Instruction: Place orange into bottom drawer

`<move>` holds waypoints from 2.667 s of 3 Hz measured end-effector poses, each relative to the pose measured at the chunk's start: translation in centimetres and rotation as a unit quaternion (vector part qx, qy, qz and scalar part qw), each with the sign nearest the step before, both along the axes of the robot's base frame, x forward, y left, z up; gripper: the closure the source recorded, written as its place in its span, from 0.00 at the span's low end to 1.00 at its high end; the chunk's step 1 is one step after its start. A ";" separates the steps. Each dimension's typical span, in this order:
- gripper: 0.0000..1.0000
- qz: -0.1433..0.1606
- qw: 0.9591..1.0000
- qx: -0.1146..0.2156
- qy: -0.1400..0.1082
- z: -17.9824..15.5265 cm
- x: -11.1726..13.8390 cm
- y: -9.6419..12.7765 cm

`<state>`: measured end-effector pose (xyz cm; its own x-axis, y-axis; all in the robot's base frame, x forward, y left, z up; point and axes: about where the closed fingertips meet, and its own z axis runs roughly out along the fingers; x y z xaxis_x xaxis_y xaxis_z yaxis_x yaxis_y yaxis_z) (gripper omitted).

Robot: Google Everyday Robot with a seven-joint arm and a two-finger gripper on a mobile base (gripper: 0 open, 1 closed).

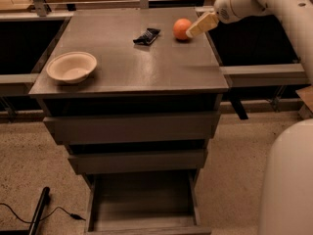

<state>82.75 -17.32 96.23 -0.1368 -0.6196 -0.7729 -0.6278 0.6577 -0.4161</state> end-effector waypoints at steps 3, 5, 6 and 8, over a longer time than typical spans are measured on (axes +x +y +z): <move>0.00 -0.014 0.995 0.099 0.009 -5.1 5.2 3.6; 0.00 -0.020 0.992 0.125 -0.004 -7.1 7.9 4.2; 0.02 -0.019 0.990 0.142 -0.007 -8.1 9.3 4.9; 0.22 -0.016 0.987 0.159 0.000 -9.3 10.7 5.9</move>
Offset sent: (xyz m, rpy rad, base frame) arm 0.0439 0.0353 -0.0426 0.2380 0.0392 -0.0343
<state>93.41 -11.40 86.90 -0.1516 -0.3417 -0.9275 -0.6045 0.7745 -0.1865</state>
